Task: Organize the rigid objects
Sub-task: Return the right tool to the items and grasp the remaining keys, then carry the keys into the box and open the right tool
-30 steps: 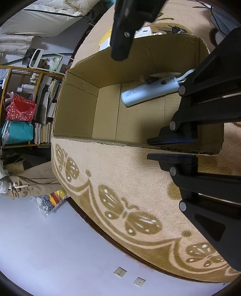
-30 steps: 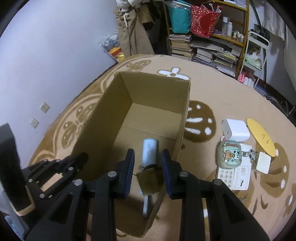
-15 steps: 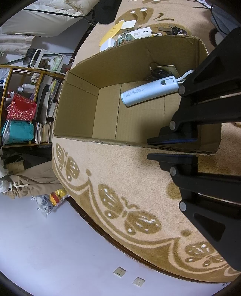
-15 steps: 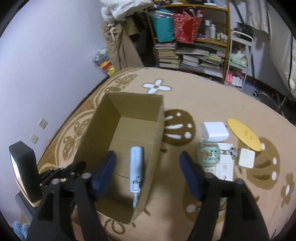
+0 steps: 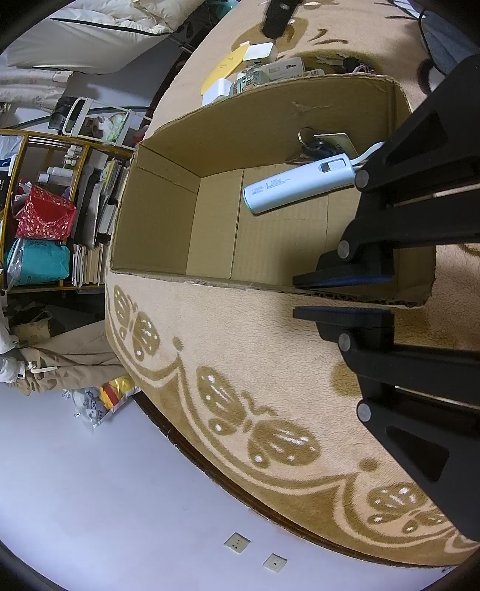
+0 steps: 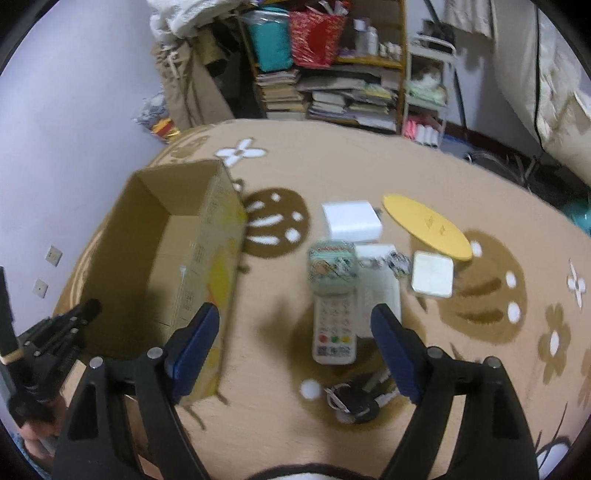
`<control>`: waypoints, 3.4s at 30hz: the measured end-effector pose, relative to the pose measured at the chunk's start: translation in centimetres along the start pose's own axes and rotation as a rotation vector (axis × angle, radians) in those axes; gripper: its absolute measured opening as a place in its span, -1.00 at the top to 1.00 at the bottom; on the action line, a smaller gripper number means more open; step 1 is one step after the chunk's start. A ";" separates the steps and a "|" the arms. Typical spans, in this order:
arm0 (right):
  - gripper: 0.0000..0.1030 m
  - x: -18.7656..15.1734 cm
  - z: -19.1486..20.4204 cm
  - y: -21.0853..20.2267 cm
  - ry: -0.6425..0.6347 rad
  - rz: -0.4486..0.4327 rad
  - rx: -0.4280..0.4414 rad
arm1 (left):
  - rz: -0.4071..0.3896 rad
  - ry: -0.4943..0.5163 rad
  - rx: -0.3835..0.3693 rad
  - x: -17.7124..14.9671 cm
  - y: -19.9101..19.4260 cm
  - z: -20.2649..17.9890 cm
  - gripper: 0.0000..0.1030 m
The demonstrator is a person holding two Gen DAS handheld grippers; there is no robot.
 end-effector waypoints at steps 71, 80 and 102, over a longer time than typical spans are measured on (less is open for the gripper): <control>0.87 -4.3 -4.1 3.1 0.119 0.087 -0.162 | 0.000 0.001 0.002 0.0 0.0 0.0 0.80; 0.88 -3.6 -4.4 3.1 0.156 0.055 -0.121 | 0.000 0.002 0.002 0.0 0.0 0.0 0.80; 0.88 4.4 5.4 -8.0 -0.007 -0.242 0.107 | -0.001 0.004 0.006 -0.1 -0.1 0.1 0.80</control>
Point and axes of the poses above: each gripper's, at about its wrist camera, not at the fingertips, and y roughly the way its jaws point, z to its left, x to its top, the point moved 5 cm from there along y, roughly the way its jaws point, and after that the axes turned 12 degrees about -x, right-handed, at the moved point
